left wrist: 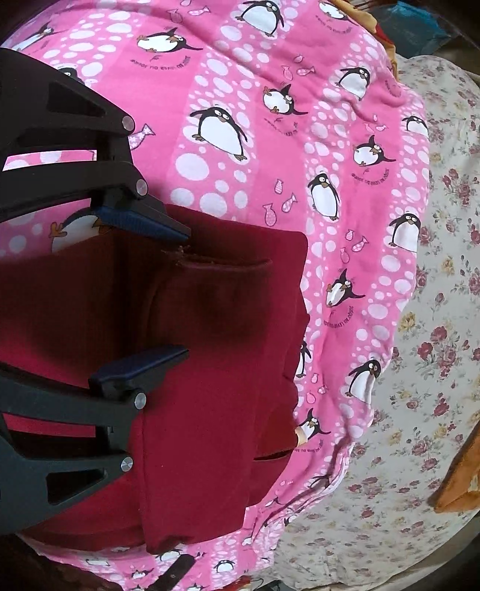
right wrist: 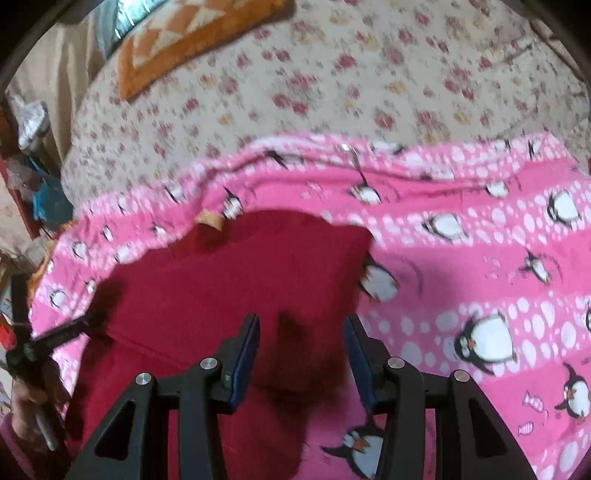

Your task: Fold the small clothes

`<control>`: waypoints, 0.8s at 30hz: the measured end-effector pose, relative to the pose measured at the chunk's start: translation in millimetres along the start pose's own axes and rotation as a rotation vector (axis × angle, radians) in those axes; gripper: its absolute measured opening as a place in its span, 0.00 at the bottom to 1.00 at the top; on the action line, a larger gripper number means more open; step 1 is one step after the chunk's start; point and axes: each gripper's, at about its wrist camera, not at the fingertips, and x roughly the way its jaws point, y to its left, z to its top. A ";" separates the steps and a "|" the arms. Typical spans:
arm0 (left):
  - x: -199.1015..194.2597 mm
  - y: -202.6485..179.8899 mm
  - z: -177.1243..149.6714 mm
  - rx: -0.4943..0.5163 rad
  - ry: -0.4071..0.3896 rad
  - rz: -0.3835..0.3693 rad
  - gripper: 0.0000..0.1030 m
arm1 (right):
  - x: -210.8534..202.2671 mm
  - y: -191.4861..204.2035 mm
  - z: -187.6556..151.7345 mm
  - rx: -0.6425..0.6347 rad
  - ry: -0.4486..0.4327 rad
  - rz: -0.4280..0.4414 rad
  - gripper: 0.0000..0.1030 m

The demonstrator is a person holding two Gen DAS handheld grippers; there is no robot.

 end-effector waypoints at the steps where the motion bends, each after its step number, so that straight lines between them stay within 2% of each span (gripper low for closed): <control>1: 0.4 -0.2 -0.6 0.001 -0.001 0.001 0.56 | 2.5 4.2 2.4 -0.009 -0.001 0.000 0.43; 4: -0.4 0.4 -1.1 0.004 -0.002 -0.004 0.56 | 22.4 13.9 5.5 -0.036 0.037 -0.007 0.43; 7: -5.2 3.8 -1.2 -0.008 0.001 -0.019 0.56 | 54.7 8.3 1.8 -0.039 0.106 -0.067 0.43; 8: -8.2 4.9 -1.4 -0.012 -0.002 -0.020 0.56 | 57.8 5.1 1.3 -0.036 0.101 -0.068 0.43; 14: -33.3 15.6 -7.0 -0.011 -0.034 -0.004 0.56 | 40.4 -2.5 6.1 0.001 0.088 -0.066 0.43; 19: -44.1 27.9 -18.1 -0.035 -0.037 -0.015 0.56 | 16.5 -4.2 -4.6 -0.008 0.068 -0.054 0.44; 22: -41.2 30.9 -23.3 -0.040 -0.013 -0.006 0.56 | 28.7 -4.3 -15.3 -0.045 0.125 -0.097 0.44; 24: -42.3 32.2 -25.7 -0.045 -0.013 -0.010 0.56 | 34.0 -9.1 -18.6 -0.020 0.151 -0.092 0.44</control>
